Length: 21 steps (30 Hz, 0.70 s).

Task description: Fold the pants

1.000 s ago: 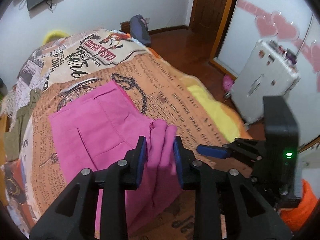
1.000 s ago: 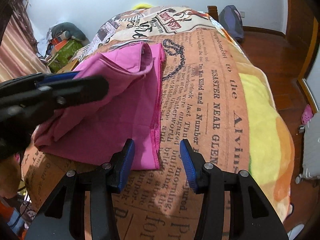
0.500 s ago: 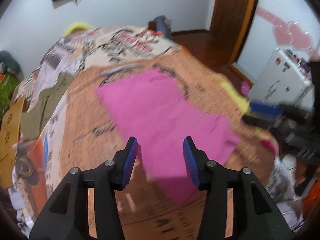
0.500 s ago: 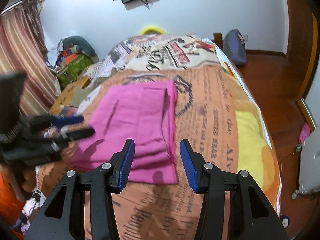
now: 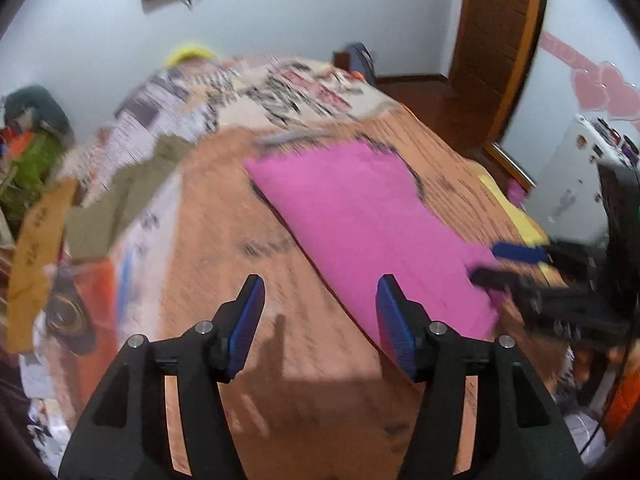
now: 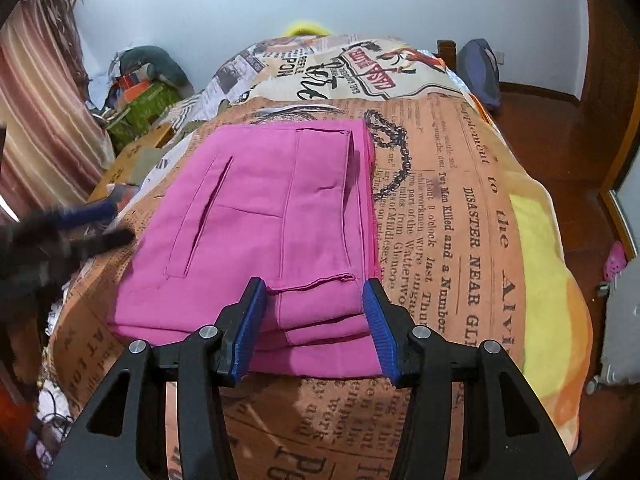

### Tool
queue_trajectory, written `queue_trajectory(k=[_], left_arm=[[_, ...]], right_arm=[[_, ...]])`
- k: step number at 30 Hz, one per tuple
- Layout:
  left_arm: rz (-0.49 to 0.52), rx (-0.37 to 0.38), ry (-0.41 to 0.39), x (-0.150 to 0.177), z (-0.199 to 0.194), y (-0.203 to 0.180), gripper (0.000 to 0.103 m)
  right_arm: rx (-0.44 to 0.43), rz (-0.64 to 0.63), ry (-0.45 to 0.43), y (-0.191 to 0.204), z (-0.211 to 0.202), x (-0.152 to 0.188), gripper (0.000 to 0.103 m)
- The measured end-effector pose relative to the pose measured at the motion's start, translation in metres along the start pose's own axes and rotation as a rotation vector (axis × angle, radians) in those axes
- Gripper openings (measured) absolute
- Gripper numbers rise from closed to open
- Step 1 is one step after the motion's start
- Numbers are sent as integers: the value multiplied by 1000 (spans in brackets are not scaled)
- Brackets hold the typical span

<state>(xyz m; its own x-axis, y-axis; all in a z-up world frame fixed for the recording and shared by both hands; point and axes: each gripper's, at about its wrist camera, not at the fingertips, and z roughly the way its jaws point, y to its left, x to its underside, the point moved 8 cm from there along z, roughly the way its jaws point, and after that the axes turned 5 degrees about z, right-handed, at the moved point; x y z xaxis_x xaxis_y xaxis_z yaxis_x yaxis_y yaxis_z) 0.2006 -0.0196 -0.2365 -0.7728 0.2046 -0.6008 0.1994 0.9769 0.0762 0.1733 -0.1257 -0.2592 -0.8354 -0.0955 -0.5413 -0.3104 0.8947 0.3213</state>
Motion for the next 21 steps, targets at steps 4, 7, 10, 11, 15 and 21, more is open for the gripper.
queue_trajectory(k=[4,7,10,11,15,21], left_arm=[[-20,-14,-5,-27,15,23,59],[-29,-9,18,-46,40,38,59],[-51,34,59,-60,69,50,58],[-58,50,76,-62,80,52,58],[-95,106,133,-68,116,60,59],[-175,229,191,-64,151,63,38]], right_arm=[[9,-22,2,2,-2,1,47],[4,-16,3,1,-3,1,47],[-1,-9,4,1,-2,1,47],[-3,-7,5,0,-2,1,47],[-10,-3,6,-1,-1,1,47],[-23,13,19,-6,4,1,51]])
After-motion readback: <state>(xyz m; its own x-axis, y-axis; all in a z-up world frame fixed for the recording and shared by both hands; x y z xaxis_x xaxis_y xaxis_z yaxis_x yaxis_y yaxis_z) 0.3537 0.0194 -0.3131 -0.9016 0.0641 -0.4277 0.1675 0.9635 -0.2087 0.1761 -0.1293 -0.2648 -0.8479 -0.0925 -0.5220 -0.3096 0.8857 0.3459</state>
